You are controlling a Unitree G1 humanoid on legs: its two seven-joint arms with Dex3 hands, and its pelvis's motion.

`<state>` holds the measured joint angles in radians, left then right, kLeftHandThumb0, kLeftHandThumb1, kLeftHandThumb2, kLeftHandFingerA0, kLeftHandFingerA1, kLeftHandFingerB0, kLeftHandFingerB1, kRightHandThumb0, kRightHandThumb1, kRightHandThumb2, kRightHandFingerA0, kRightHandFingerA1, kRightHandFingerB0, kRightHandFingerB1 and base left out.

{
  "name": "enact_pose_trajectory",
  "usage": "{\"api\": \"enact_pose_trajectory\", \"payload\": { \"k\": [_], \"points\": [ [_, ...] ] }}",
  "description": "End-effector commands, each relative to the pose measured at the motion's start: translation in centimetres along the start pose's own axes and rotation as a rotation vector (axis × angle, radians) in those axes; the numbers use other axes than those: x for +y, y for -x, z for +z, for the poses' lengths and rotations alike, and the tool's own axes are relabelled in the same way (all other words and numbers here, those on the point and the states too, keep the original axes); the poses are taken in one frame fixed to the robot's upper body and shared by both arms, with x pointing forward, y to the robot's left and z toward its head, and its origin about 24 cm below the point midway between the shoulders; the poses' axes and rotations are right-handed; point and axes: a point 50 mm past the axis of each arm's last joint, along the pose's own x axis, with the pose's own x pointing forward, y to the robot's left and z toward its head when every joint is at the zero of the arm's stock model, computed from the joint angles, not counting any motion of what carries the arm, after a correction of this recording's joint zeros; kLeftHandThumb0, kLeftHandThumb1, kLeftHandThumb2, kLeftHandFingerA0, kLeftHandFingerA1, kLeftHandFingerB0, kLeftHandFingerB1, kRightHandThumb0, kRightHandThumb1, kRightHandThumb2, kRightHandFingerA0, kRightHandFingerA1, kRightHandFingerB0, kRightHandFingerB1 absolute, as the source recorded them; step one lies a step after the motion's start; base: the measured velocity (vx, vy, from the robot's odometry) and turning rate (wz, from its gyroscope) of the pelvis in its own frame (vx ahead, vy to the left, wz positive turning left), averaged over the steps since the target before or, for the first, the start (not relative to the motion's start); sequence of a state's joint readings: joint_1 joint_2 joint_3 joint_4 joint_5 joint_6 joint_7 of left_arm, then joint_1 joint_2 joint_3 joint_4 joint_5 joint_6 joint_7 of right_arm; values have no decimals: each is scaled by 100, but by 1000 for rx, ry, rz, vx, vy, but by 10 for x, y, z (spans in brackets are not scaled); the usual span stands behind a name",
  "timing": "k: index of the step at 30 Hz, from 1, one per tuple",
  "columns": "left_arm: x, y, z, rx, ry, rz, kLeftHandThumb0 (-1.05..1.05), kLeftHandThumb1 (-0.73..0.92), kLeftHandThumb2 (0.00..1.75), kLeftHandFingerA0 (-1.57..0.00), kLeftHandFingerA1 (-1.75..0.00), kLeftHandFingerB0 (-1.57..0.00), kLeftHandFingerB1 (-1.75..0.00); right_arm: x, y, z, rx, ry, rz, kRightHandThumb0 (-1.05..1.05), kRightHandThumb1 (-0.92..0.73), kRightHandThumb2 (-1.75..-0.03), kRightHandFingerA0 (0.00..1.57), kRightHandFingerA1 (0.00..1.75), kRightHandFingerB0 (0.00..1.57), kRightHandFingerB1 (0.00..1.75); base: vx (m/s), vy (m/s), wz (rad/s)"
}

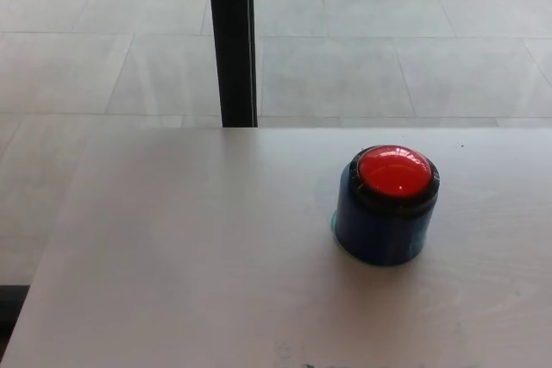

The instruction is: The robot uses its right hand to press the red button kept in the middle of the desk

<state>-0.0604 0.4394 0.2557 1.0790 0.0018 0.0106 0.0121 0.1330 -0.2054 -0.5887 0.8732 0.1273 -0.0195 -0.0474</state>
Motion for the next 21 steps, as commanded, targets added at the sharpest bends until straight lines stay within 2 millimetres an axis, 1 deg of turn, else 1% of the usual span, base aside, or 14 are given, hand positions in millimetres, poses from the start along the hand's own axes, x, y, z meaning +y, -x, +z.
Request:
{"api": "enact_pose_trajectory", "payload": {
  "k": [1, 2, 3, 4, 7, 8, 12, 13, 14, 15, 17, 18, 19, 21],
  "points": [
    [47, -3, 14, -11, 294, 240, -52, 74, 125, -73, -105, -43, -84, -50, -2, 26, -103, -665, -377, -19, -58, -104, 92, 120, 46, 121, 0, 0, 0],
    [47, -2, 14, -22, 293, 262, -45, 85, 101, -61, -129, -50, -106, -52, -2, 30, -111, -677, -398, -19, -54, -107, 92, 120, 54, 127, 0, 0, 0],
    [47, -2, 13, -31, 288, 275, -43, 85, 99, -60, -133, -51, -109, -56, -2, 36, -125, -696, -427, -20, -47, -102, 95, 121, 69, 122, 0, 0, 0],
    [47, -2, 13, -34, 287, 276, -41, 84, 103, -62, -139, -53, -112, -63, -3, 51, -177, -720, -453, -20, -38, -102, 128, 125, 97, 105, 0, 0, 0],
    [48, -2, 14, -26, 304, 264, -44, 87, 102, -62, -124, -46, -105, -67, -3, 72, -221, -727, -467, -15, -34, -118, 106, 101, 102, 103, 0, 0, 0],
    [47, -3, 13, -13, 304, 256, -43, 87, 100, -60, -128, -36, -104, -72, -2, 89, -263, -737, -475, -14, -33, -127, 112, 98, 97, 104, 0, 0, 0],
    [48, -3, 13, 12, 289, 247, -43, 88, 103, -62, -119, -37, -93, -85, 1, 144, -378, -777, -480, -20, -45, -112, 104, 105, 105, 104, 0, 0, 0],
    [48, -3, 13, 17, 298, 242, -42, 89, 105, -60, -112, -41, -92, -90, 5, 170, -448, -810, -469, -18, -29, -139, 132, 128, 131, 98, 0, 0, 0],
    [49, -3, 12, 20, 298, 235, -41, 90, 101, -48, -113, -32, -93, -93, 7, 183, -478, -800, -478, -19, -44, -120, 139, 130, 126, 113, 0, 0, 0],
    [49, -3, 12, 24, 286, 234, -41, 90, 99, -52, -114, -36, -95, -94, 10, 199, -512, -819, -479, -29, -33, -130, 139, 135, 133, 104, 0, 0, 0],
    [49, -3, 12, 27, 294, 229, -43, 87, 105, -47, -122, -34, -102, -96, 16, 221, -576, -849, -469, -31, -32, -129, 144, 144, 130, 111, 0, 0, 0],
    [49, -3, 11, 27, 288, 220, -43, 88, 105, -47, -122, -34, -103, -96, 20, 238, -623, -881, -451, -31, -18, -149, 150, 147, 143, 113, 0, 0, 0],
    [49, -3, 10, 26, 275, 217, -46, 76, 125, -60, -93, -46, -82, -95, 28, 260, -669, -906, -460, -41, -41, -119, 155, 146, 153, 138, 0, 0, 0],
    [49, -3, 10, 29, 256, 220, -47, 77, 127, -61, -93, -48, -83, -95, 33, 276, -691, -912, -458, -46, -45, -116, 151, 143, 146, 136, 0, 0, 0]
  ]
}}
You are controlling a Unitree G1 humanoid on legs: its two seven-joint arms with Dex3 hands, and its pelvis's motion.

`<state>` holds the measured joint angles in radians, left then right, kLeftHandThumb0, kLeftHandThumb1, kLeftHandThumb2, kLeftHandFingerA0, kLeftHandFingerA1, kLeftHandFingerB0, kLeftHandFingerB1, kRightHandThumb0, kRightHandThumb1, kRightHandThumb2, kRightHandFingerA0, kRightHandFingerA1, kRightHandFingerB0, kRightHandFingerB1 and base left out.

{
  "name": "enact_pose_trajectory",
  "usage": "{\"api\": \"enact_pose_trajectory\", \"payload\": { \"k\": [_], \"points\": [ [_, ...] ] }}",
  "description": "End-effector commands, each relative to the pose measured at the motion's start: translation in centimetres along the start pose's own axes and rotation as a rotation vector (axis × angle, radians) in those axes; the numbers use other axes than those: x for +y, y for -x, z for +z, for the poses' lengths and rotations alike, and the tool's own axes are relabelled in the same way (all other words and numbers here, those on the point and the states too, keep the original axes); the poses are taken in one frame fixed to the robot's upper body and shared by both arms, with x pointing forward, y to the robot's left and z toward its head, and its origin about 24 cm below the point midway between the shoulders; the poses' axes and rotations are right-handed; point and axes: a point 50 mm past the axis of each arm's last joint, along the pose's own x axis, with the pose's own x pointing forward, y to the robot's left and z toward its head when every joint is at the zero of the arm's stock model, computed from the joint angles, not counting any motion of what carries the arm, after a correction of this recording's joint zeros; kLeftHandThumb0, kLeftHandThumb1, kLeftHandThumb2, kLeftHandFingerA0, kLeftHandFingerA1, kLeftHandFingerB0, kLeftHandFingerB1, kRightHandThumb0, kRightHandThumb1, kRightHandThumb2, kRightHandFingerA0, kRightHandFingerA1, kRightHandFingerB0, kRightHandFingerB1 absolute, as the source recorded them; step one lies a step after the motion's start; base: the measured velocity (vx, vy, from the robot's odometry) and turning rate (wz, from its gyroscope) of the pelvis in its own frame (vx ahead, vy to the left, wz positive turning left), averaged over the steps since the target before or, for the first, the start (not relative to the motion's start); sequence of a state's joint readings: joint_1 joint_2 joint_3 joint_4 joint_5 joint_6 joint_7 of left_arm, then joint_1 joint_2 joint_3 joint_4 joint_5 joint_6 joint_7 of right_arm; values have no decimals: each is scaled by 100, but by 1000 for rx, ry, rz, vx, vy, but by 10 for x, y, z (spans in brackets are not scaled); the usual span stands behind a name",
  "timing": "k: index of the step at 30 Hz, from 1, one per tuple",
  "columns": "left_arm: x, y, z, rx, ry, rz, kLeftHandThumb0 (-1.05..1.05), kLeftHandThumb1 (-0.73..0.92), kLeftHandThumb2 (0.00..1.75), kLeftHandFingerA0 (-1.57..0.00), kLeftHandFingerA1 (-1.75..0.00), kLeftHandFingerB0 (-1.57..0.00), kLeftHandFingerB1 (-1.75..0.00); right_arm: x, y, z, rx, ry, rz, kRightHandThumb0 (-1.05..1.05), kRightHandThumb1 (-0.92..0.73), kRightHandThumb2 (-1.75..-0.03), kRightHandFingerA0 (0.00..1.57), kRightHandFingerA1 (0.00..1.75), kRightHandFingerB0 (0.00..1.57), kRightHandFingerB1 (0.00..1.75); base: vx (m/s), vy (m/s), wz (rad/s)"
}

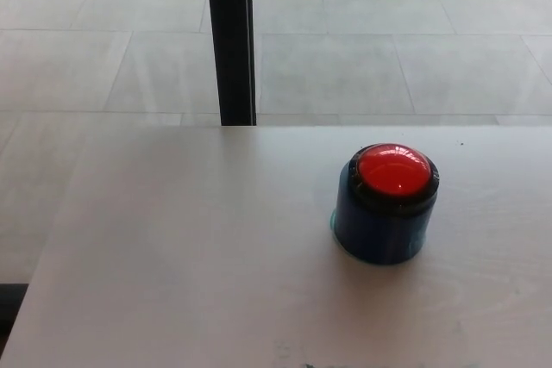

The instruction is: The robot uses its right hand to press the red button kept in the middle of the desk

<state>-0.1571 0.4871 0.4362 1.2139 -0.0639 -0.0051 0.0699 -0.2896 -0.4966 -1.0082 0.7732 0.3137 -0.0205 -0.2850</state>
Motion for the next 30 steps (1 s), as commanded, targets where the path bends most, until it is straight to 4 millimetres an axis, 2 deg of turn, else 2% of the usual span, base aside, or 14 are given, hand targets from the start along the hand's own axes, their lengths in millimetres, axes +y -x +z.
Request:
{"api": "enact_pose_trajectory", "payload": {
  "k": [1, 3, 5, 9, 10, 11, 12, 14, 15, 16, 20, 21, 22, 30],
  "points": [
    [18, -2, 6, 1, 6, 64, -43, 92, 97, -52, -113, -46, -100, 45, -10, 90, -183, -219, -60, -51, -45, -116, 157, 146, 146, 135, 0, 0, 0],
    [18, -2, 6, 10, 11, 65, -45, 78, 126, -60, -92, -46, -81, 73, -2, 120, -264, -250, 31, -60, -43, -120, 157, 143, 149, 136, 0, 0, 0],
    [19, -2, 6, 12, 12, 66, -43, 89, 102, -49, -120, -42, -102, 95, 7, 142, -309, -249, 87, -62, -42, -120, 154, 143, 145, 132, 0, 0, 0],
    [18, -2, 4, 14, 18, 66, -47, 88, 101, -46, -118, -28, -93, 127, 23, 172, -356, -275, 218, -51, -18, -147, 142, 143, 139, 123, 0, 0, 0],
    [18, -2, 5, 17, 36, 66, -48, 75, 126, -59, -93, -46, -84, 143, 34, 183, -363, -296, 272, -43, -12, -147, 132, 152, 130, 124, 0, 0, 0],
    [18, -2, 5, 11, 30, 58, -47, 91, 99, -51, -113, -40, -97, 160, 47, 195, -367, -336, 339, -28, -12, -154, 123, 158, 120, 126, 0, 0, 0],
    [18, -2, 5, 13, 22, 52, -47, 92, 99, -51, -112, -38, -94, 175, 58, 201, -361, -379, 400, -24, -35, -123, 138, 142, 122, 122, 0, 0, 0],
    [18, -2, 5, 12, 8, 52, -47, 91, 99, -52, -111, -39, -93, 189, 71, 206, -351, -390, 453, -27, -39, -119, 137, 147, 114, 126, 0, 0, 0],
    [18, -2, 5, 14, 16, 52, -47, 92, 98, -53, -113, -43, -97, 197, 77, 207, -351, -403, 507, -12, -53, -121, 101, 175, 87, 153, 0, 0, 0],
    [17, -2, 4, 16, 27, 52, -47, 92, 98, -52, -110, -38, -93, 212, 91, 210, -356, -417, 611, -11, -52, -128, 96, 175, 80, 153, 0, 0, 0],
    [17, -2, 3, 19, 46, 50, -48, 92, 98, -49, -108, -44, -97, 242, 118, 203, -327, -399, 817, -8, -51, -134, 90, 175, 76, 152, 0, 0, 0],
    [17, -2, 4, 18, 40, 46, -54, 78, 126, -55, -91, -44, -82, 249, 125, 200, -337, -383, 901, -10, -54, -130, 89, 175, 71, 160, 0, 0, 0],
    [17, -2, 5, 16, 45, 41, -48, 91, 103, -44, -118, -37, -100, 257, 134, 197, -325, -366, 935, -11, -49, -133, 90, 175, 76, 154, 0, 0, 0],
    [16, -1, 3, 14, 35, 47, -49, 92, 103, -46, -118, -43, -102, 308, 213, 145, -256, -197, 1240, -12, -46, -128, 96, 175, 84, 154, 0, 0, 0]
  ]
}}
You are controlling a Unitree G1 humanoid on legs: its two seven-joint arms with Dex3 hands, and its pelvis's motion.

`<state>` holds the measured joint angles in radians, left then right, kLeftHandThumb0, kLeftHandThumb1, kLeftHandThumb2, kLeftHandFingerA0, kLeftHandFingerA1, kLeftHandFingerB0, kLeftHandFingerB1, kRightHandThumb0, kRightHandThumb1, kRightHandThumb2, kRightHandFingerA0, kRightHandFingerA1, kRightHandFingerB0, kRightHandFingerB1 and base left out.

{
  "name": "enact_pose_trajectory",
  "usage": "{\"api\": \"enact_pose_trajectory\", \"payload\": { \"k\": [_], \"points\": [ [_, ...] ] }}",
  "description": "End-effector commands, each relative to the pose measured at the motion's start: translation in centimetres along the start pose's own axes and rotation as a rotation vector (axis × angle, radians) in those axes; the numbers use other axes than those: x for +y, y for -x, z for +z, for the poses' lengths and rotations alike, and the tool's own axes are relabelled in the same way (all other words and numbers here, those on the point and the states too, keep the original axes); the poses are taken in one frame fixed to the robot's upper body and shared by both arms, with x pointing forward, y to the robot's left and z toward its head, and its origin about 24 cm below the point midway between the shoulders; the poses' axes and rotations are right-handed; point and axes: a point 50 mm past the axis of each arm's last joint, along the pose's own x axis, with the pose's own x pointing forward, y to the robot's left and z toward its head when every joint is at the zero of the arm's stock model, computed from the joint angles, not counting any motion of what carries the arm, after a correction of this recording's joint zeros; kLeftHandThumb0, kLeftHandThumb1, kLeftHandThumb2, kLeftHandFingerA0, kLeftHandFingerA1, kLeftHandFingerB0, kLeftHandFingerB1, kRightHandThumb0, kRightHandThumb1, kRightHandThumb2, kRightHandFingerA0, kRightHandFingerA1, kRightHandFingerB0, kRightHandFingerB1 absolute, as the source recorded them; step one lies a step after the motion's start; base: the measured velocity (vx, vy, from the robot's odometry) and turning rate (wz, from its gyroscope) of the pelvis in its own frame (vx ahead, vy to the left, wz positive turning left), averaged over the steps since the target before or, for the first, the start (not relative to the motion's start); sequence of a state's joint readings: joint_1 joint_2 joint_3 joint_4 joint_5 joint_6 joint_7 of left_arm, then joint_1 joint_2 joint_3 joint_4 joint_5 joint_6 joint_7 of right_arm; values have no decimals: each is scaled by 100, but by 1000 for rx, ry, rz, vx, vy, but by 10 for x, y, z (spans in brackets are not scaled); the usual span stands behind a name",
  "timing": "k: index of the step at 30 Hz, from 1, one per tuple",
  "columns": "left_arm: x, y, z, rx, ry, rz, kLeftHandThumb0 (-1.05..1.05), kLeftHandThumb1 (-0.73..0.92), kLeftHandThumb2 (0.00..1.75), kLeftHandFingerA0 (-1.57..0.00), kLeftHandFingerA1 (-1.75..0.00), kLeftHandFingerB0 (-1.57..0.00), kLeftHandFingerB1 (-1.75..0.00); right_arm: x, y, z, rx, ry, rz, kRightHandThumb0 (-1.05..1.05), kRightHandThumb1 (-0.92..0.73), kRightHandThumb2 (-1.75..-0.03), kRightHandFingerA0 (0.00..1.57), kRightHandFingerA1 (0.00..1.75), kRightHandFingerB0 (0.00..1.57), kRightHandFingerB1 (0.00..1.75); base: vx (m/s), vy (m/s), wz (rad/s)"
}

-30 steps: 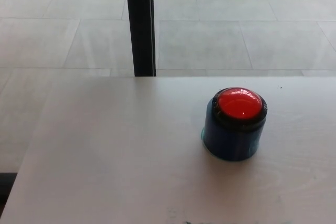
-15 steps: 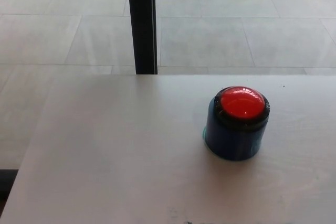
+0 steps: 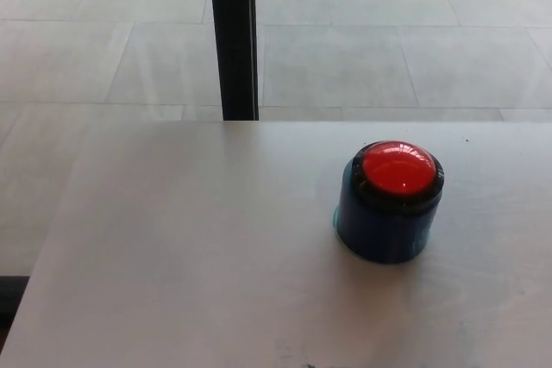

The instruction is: The robot uses its right hand to press the red button kept in the middle of the desk

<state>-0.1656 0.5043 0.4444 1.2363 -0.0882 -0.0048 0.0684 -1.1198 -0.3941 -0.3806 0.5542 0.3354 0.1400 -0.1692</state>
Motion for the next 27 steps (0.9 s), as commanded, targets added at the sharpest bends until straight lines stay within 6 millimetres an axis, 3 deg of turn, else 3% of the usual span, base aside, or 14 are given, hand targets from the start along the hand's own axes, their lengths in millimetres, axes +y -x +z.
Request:
{"api": "enact_pose_trajectory", "payload": {
  "k": [1, 3, 5, 6, 7, 8, 13, 14, 20, 22, 23, 26, 27],
  "points": [
    [10, -1, 2, 9, 8, 35, -50, 90, 110, -57, -103, -48, -90, 59, 18, -37, 132, 16, 278, -16, -43, -131, 96, 175, 83, 155, 0, 0, 0],
    [10, -1, 2, 11, 9, 36, -50, 90, 110, -57, -103, -48, -90, 61, 19, -39, 139, 22, 287, -16, -43, -131, 96, 175, 83, 155, 0, 0, 0],
    [10, -1, 3, 4, 10, 24, -49, 91, 109, -57, -103, -47, -91, 78, 33, -61, 185, 72, 357, -17, -39, -140, 94, 175, 77, 165, -22, -8, 4],
    [10, -1, 3, 6, 11, 24, -49, 92, 103, -47, -121, -38, -101, 82, 36, -67, 212, 67, 376, -18, -40, -137, 95, 175, 76, 167, 0, 0, 0],
    [11, -1, 3, 4, 14, 23, -49, 92, 105, -61, -110, -54, -98, 86, 39, -73, 224, 88, 389, -18, -40, -138, 95, 175, 75, 169, 0, 0, 0],
    [11, -1, 5, 7, 34, 25, -50, 92, 106, -59, -109, -47, -95, 89, 42, -79, 249, 94, 392, -18, -42, -137, 94, 175, 74, 169, 0, 0, 0],
    [10, -1, 7, -4, 5, 33, -48, 92, 108, -57, -104, -47, -90, 99, 55, -106, 330, 135, 431, -15, -43, -139, 92, 175, 73, 167, 0, 0, 0],
    [10, -1, 7, -1, 2, 36, -48, 92, 104, -46, -118, -39, -101, 99, 57, -110, 355, 130, 435, -14, -45, -135, 92, 175, 76, 163, 0, 0, 0],
    [10, -1, 4, -2, 3, 33, -49, 92, 104, -48, -121, -41, -105, 98, 69, -129, 414, 197, 474, -14, -41, -142, 89, 175, 74, 166, 0, 0, 0],
    [12, -1, 3, 3, 22, 36, -50, 92, 103, -47, -122, -39, -105, 94, 78, -141, 459, 207, 485, -14, -49, -129, 92, 175, 76, 160, 0, 0, 0],
    [13, -1, 3, 6, 9, 34, -49, 92, 103, -47, -120, -39, -100, 90, 85, -150, 503, 229, 482, -18, -54, -121, 93, 175, 78, 159, 0, 0, 0],
    [12, -1, 3, 4, 22, 25, -50, 92, 102, -45, -121, -35, -100, 83, 91, -158, 516, 260, 491, -16, -56, -119, 94, 175, 78, 161, 0, 0, 0],
    [12, -1, 2, 2, 23, 26, -51, 91, 109, -57, -105, -49, -95, 80, 94, -161, 535, 270, 485, -16, -60, -113, 89, 175, 74, 161, 0, 0, 0]
  ]
}}
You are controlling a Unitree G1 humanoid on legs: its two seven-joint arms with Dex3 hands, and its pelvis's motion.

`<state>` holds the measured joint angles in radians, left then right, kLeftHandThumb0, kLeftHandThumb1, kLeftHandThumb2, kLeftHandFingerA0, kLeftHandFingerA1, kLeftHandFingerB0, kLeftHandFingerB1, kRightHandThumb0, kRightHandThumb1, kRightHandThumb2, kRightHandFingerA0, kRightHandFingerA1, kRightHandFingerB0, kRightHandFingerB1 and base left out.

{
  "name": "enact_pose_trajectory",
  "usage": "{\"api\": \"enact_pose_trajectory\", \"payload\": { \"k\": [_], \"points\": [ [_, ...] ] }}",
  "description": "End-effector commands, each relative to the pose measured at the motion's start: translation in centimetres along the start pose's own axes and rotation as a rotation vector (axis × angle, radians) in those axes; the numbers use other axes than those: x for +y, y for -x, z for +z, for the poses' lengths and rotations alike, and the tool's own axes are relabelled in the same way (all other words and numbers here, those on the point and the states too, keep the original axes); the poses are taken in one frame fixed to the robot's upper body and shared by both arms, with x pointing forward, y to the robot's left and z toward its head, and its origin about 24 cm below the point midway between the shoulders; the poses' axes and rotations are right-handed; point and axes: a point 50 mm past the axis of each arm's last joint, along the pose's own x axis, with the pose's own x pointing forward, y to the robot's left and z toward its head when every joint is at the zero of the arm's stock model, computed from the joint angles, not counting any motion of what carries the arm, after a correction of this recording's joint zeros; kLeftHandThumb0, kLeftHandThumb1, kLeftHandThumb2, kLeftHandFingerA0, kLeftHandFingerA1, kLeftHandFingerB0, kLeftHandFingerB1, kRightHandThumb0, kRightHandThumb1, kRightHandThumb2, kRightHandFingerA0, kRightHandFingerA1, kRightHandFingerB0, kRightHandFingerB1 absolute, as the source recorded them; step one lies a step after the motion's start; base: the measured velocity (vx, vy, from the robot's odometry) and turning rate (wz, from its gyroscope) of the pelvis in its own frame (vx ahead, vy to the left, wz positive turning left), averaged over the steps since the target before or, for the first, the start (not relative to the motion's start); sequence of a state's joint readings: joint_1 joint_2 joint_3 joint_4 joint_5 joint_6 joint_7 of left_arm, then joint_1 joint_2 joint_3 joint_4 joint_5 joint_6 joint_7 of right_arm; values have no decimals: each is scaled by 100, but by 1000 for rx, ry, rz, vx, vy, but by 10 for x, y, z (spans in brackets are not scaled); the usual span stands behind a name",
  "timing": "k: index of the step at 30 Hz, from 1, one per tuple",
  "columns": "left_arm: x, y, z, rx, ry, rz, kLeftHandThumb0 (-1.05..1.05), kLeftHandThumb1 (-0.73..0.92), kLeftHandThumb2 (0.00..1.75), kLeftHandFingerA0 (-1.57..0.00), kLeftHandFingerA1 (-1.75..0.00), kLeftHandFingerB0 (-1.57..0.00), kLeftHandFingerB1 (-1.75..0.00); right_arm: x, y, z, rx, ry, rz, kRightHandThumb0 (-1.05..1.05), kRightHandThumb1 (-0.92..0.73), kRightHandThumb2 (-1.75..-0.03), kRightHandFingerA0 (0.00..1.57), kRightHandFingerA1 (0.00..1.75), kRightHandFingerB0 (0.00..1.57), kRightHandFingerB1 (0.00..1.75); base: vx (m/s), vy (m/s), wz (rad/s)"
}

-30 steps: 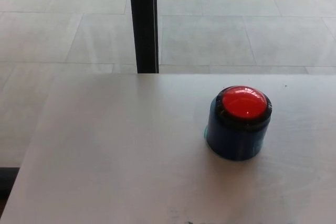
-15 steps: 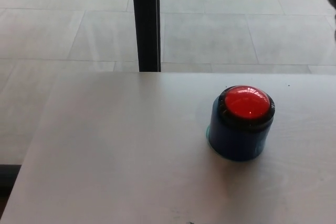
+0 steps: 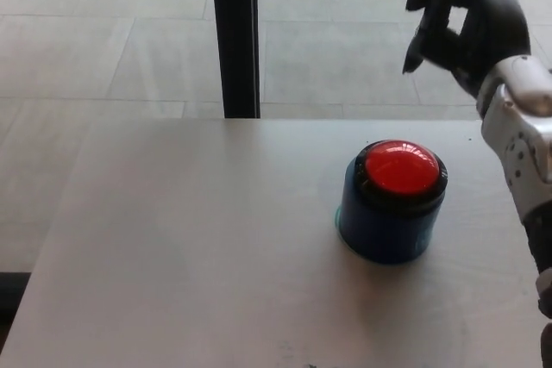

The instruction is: The robot uses its right hand to press the red button kept in the middle of the desk

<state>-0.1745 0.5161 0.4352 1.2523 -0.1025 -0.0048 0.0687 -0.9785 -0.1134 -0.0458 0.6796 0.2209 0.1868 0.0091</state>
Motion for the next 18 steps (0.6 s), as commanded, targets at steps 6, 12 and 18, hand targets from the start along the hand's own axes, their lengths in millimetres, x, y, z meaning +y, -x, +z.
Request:
{"api": "enact_pose_trajectory", "payload": {
  "k": [6, 12, 18],
  "points": [
    [10, 0, 0, -3, 0, 23, -50, 91, 109, -56, -102, -50, -92, -4, 12, -38, 127, 72, -2, -15, -49, -130, 91, 175, 78, 162, 0, 0, 0],
    [10, 0, 0, -5, -13, 25, -49, 92, 109, -59, -106, -50, -93, 4, 17, -54, 162, 124, 10, -18, -41, -136, 93, 175, 81, 159, 0, 0, 0],
    [8, 0, 0, 1, 32, 13, -49, 92, 105, -43, -119, -37, -103, 11, 14, -51, 157, 156, 26, -20, -42, -134, 90, 175, 79, 160, 0, 0, 0]
  ]
}}
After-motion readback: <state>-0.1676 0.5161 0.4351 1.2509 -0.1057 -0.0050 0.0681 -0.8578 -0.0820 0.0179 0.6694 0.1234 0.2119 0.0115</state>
